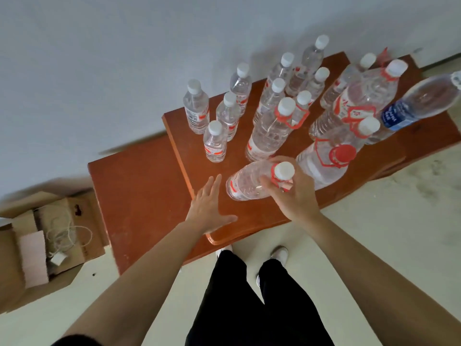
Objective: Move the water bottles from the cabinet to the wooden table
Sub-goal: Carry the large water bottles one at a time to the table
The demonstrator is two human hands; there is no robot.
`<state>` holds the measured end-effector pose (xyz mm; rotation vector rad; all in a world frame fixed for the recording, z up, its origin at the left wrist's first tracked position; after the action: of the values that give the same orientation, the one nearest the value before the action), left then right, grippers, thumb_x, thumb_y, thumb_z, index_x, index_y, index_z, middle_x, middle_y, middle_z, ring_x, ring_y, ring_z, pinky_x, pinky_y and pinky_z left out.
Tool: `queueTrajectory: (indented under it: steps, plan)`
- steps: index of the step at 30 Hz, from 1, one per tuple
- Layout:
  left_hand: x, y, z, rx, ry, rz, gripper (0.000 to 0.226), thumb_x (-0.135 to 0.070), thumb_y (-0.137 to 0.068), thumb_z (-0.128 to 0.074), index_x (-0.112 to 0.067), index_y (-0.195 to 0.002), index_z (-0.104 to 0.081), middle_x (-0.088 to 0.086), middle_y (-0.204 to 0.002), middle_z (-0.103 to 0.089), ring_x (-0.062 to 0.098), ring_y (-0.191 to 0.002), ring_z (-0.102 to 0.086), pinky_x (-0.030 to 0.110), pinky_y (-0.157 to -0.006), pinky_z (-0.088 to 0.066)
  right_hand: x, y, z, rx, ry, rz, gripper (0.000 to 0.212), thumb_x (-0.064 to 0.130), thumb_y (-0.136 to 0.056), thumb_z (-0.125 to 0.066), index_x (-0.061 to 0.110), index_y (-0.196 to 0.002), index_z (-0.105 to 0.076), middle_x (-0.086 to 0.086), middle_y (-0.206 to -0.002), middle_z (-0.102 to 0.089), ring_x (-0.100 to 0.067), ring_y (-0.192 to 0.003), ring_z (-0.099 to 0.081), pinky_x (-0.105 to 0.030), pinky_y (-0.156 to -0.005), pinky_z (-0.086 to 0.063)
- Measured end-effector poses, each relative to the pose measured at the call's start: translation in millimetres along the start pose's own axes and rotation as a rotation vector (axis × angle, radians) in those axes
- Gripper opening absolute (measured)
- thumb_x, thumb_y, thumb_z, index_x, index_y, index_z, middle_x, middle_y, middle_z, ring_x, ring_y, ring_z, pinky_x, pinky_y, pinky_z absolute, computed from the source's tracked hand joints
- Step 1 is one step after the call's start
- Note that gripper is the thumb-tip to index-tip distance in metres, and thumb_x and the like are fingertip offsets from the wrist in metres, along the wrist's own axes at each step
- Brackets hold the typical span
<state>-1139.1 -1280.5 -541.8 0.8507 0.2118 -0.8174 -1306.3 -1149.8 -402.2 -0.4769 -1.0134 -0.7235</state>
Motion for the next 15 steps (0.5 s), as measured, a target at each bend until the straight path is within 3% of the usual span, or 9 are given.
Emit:
queueTrajectory:
  steps: [2,4,6,8,10,15]
  plan:
    - [-16,-15,-3,0.007,0.019,-0.094,0.134,-0.067,-0.065,-0.080,-0.046,-0.150,0.021,-0.007,-0.167,0.012,0.030,-0.154,0.002,0.060,-0.121,-0.015,-13,15,13,-0.088,-0.019,-0.074,0.028,0.034,-0.088,-0.079,0.025,-0.110,-0.065,0.014,-0.102,-0.071,-0.014,-0.099,-0.070,-0.029,-0.083,-0.058]
    - [-30,-24,-4,-0.026,-0.005,-0.200,0.142,-0.067,-0.060,-0.084,-0.050,-0.147,0.027,-0.009,-0.167,0.013,0.025,-0.154,0.011,0.056,-0.122,-0.006,-19,35,22,-0.151,-0.060,-0.156,0.027,0.039,-0.085,-0.077,0.033,-0.108,-0.066,0.018,-0.102,-0.072,-0.008,-0.100,-0.070,-0.017,-0.083,-0.054]
    - [-41,-34,-14,0.012,-0.068,-0.312,0.143,-0.068,-0.056,-0.085,-0.050,-0.149,0.022,-0.010,-0.168,0.005,0.021,-0.154,0.011,0.050,-0.121,-0.001,-27,52,25,-0.155,-0.083,-0.222,0.029,0.042,-0.082,-0.075,0.037,-0.109,-0.066,0.017,-0.104,-0.073,-0.011,-0.103,-0.070,-0.015,-0.086,-0.053]
    - [-43,-36,-27,0.054,-0.023,-0.347,0.126,-0.064,-0.057,-0.086,-0.047,-0.153,-0.007,-0.014,-0.163,-0.021,0.021,-0.153,-0.010,0.042,-0.123,-0.011,-35,68,27,-0.146,-0.125,-0.302,0.033,0.043,-0.080,-0.075,0.034,-0.111,-0.067,0.014,-0.106,-0.074,-0.013,-0.105,-0.070,-0.016,-0.084,-0.053]
    - [-42,-32,-30,0.005,0.081,-0.333,0.103,-0.063,-0.056,-0.082,-0.047,-0.142,-0.028,-0.018,-0.147,-0.042,0.017,-0.142,-0.034,0.036,-0.116,-0.025,-43,78,34,-0.151,-0.173,-0.371,0.040,0.042,-0.077,-0.076,0.030,-0.114,-0.067,0.012,-0.107,-0.074,-0.011,-0.105,-0.069,-0.014,-0.081,-0.053]
    - [-61,-23,-37,-0.085,0.015,-0.347,0.092,-0.052,-0.060,-0.087,-0.038,-0.137,-0.040,-0.010,-0.138,-0.053,0.020,-0.135,-0.040,0.046,-0.114,-0.028,-65,107,48,-0.239,-0.283,-0.546,0.034,0.036,-0.080,-0.073,0.033,-0.113,-0.069,0.007,-0.105,-0.075,-0.016,-0.103,-0.070,-0.036,-0.087,-0.057]
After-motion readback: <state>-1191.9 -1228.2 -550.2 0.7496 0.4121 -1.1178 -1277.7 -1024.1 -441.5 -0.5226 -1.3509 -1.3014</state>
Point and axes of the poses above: each hand's wrist, its own y-axis away from the middle knuckle, its own z-axis out of the back of the hand, x = y × z, the point moved 7 cm from there along -y, towards the middle knuckle
